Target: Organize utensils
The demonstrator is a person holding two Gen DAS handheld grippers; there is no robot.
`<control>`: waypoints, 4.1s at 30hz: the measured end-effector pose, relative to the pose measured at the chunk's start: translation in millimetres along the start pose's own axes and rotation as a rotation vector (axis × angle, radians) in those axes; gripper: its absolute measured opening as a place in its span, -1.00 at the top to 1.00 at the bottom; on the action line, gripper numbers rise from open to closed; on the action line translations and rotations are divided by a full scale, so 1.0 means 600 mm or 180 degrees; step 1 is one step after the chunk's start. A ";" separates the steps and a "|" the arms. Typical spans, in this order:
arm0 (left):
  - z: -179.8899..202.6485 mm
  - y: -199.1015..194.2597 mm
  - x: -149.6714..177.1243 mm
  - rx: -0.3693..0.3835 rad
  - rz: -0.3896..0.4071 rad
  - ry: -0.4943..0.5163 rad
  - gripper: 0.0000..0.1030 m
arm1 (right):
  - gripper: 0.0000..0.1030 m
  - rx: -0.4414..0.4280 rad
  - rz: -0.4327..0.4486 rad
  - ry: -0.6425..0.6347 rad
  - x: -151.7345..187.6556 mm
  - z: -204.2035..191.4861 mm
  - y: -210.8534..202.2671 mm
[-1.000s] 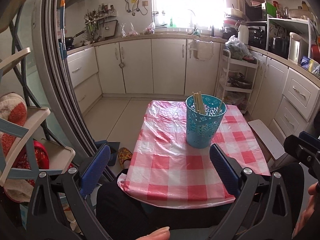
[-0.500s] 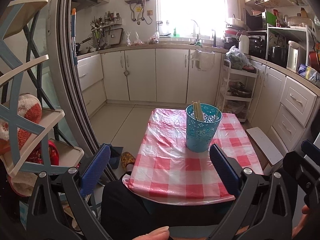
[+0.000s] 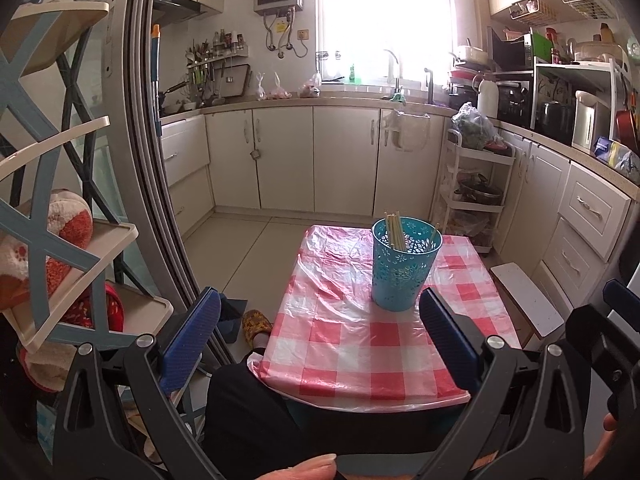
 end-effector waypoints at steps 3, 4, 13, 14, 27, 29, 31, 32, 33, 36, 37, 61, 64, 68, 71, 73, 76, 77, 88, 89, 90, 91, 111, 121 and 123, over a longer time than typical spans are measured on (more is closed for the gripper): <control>-0.001 -0.001 0.001 -0.0011 0.0009 -0.0001 -0.86 | -0.86 -0.0004 0.0038 0.0002 -0.002 -0.001 -0.006; -0.002 -0.001 0.001 -0.0009 0.0009 -0.0004 -0.86 | -0.86 -0.0002 0.0040 0.0002 -0.002 -0.001 -0.006; -0.006 -0.009 0.000 -0.0016 0.0056 -0.0051 -0.86 | -0.86 -0.0013 0.0034 -0.0024 -0.002 -0.007 -0.009; -0.007 -0.009 0.000 -0.0009 0.0052 -0.0058 -0.86 | -0.86 -0.0015 0.0034 -0.0028 -0.002 -0.008 -0.009; -0.016 -0.011 0.001 -0.0002 0.0060 -0.0111 -0.86 | -0.86 -0.0026 0.0011 -0.0032 0.003 -0.009 -0.008; -0.017 -0.011 0.002 -0.0010 0.0067 -0.0115 -0.86 | -0.86 -0.0028 0.0008 -0.0028 0.004 -0.009 -0.008; -0.017 -0.012 0.003 -0.0008 0.0065 -0.0117 -0.86 | -0.86 -0.0030 0.0003 -0.0032 0.004 -0.010 -0.008; -0.017 -0.012 0.003 -0.0010 0.0068 -0.0115 -0.86 | -0.86 -0.0033 0.0001 -0.0035 0.005 -0.010 -0.009; -0.017 -0.012 0.003 -0.0010 0.0070 -0.0113 -0.86 | -0.86 -0.0036 0.0002 -0.0038 0.005 -0.010 -0.008; -0.018 -0.012 0.002 -0.0010 0.0069 -0.0115 -0.86 | -0.86 -0.0036 0.0000 -0.0042 0.005 -0.011 -0.008; -0.018 -0.012 0.002 -0.0015 0.0076 -0.0115 -0.86 | -0.86 -0.0037 0.0001 -0.0041 0.005 -0.011 -0.008; -0.020 -0.025 0.004 -0.0034 0.0118 -0.0122 -0.86 | -0.86 -0.0071 -0.0021 -0.0087 0.011 -0.016 -0.012; -0.020 -0.026 0.004 -0.0031 0.0120 -0.0122 -0.86 | -0.86 -0.0079 -0.0037 -0.0091 0.011 -0.015 -0.010; -0.020 -0.025 0.005 -0.0032 0.0118 -0.0122 -0.86 | -0.86 -0.0082 -0.0041 -0.0092 0.010 -0.013 -0.009; -0.020 -0.026 0.005 -0.0034 0.0121 -0.0118 -0.86 | -0.86 -0.0082 -0.0048 -0.0093 0.011 -0.014 -0.009; -0.021 -0.025 0.005 -0.0032 0.0121 -0.0120 -0.86 | -0.86 -0.0086 -0.0057 -0.0092 0.010 -0.013 -0.007; -0.020 -0.025 0.005 -0.0034 0.0119 -0.0123 -0.86 | -0.86 -0.0090 -0.0064 -0.0092 0.010 -0.012 -0.006; -0.020 -0.025 0.005 -0.0035 0.0120 -0.0123 -0.86 | -0.86 -0.0089 -0.0061 -0.0095 0.010 -0.013 -0.006; -0.021 -0.025 0.005 -0.0032 0.0115 -0.0123 -0.86 | -0.86 -0.0088 -0.0067 -0.0096 0.010 -0.013 -0.005; -0.021 -0.025 0.005 -0.0033 0.0113 -0.0124 -0.86 | -0.86 -0.0088 -0.0067 -0.0096 0.010 -0.013 -0.006; -0.021 -0.025 0.005 -0.0034 0.0113 -0.0123 -0.86 | -0.86 -0.0087 -0.0067 -0.0095 0.010 -0.014 -0.006; -0.021 -0.025 0.005 -0.0030 0.0111 -0.0124 -0.86 | -0.86 -0.0088 -0.0066 -0.0095 0.010 -0.013 -0.006; -0.024 -0.009 0.012 0.0088 0.0073 -0.0158 -0.86 | -0.86 -0.0118 -0.0116 -0.0123 0.011 -0.010 0.007; -0.027 0.089 0.034 0.0020 -0.0398 -0.0189 -0.86 | -0.86 0.0102 -0.0473 0.0003 0.031 0.076 0.117; -0.029 0.116 0.044 0.0010 -0.0525 -0.0191 -0.86 | -0.86 0.0166 -0.0577 0.0018 0.044 0.098 0.156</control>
Point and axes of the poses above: each gripper's, at about its wrist camera, not at the fingertips, and y roughly the way its jaws point, z to its right, x to its underside, the point moved 6 cm from there along y, roughly the way its jaws point, and after that the axes turned 11 degrees about x, right-handed, at the moved point
